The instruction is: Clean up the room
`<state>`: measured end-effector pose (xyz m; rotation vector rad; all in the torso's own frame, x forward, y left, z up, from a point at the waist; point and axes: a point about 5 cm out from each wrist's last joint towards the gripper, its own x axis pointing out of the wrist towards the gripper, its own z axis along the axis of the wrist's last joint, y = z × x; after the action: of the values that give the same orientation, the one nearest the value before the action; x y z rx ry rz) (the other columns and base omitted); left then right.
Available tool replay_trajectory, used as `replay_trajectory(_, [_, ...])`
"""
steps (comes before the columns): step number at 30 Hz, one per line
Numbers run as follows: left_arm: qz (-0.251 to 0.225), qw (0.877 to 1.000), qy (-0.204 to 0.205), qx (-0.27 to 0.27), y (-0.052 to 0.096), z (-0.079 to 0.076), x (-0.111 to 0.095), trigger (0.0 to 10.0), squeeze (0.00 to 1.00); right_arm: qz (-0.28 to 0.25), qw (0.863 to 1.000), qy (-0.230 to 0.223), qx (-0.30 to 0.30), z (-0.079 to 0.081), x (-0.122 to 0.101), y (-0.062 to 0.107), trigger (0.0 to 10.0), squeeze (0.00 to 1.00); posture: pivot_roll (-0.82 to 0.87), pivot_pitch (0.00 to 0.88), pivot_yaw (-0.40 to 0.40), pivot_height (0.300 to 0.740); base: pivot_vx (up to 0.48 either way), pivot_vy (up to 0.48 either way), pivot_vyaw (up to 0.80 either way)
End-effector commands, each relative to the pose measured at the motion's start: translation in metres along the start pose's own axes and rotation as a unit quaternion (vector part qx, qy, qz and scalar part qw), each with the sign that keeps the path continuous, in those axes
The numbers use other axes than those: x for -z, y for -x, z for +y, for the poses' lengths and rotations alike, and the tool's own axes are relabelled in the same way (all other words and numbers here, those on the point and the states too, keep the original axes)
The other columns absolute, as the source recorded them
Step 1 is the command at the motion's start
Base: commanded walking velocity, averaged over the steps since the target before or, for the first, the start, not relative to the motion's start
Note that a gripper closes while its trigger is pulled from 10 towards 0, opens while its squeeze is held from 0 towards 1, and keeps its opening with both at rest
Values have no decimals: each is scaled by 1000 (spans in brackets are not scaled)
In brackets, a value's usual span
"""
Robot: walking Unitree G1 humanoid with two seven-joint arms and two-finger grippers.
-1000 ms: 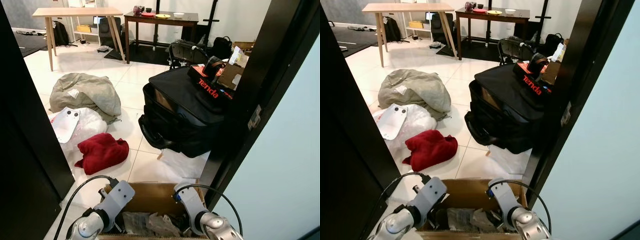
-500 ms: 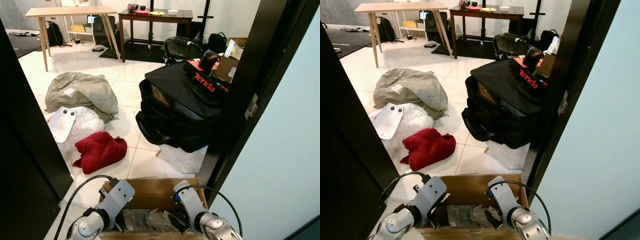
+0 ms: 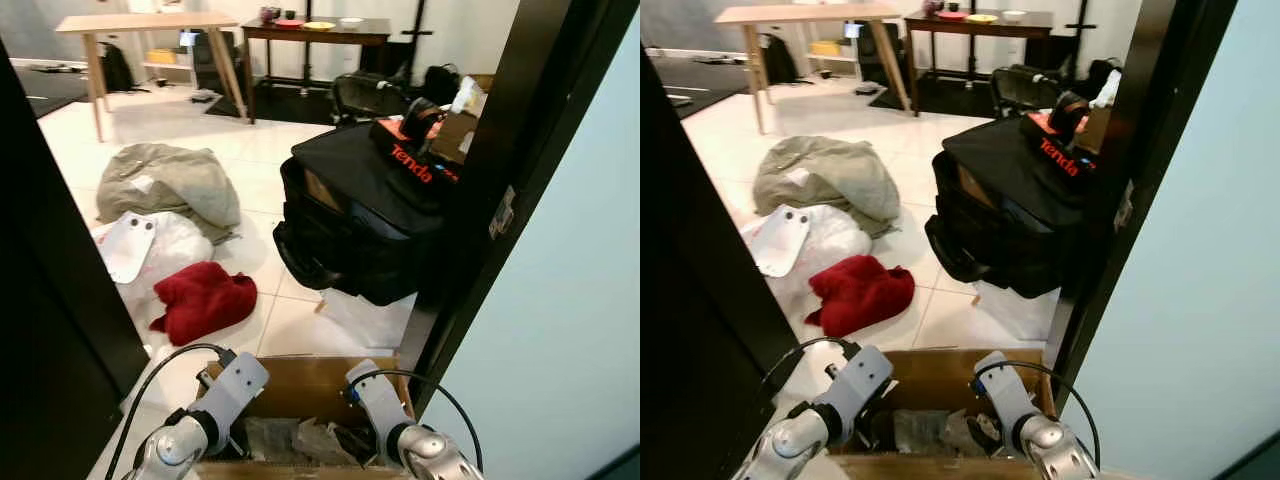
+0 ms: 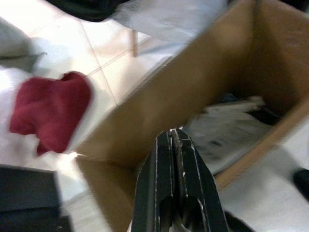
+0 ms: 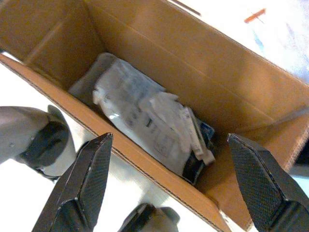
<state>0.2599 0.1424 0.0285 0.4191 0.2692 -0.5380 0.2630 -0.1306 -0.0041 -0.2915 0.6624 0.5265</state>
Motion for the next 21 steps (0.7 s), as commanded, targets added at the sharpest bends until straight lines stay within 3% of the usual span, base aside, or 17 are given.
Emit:
replay_trajectory(1, [2, 1000, -1, 0, 0, 1, 0, 10000, 0, 8, 1000, -1, -2, 1, 3, 0, 10000, 0, -2, 52, -20, 642, 0, 0, 0])
replay_trajectory(21, [2, 1000, -1, -3, 0, 2, 0, 10000, 0, 4, 1000, -4, 0, 1, 1, 0, 10000, 0, 1, 56, -26, 642, 0, 0, 0])
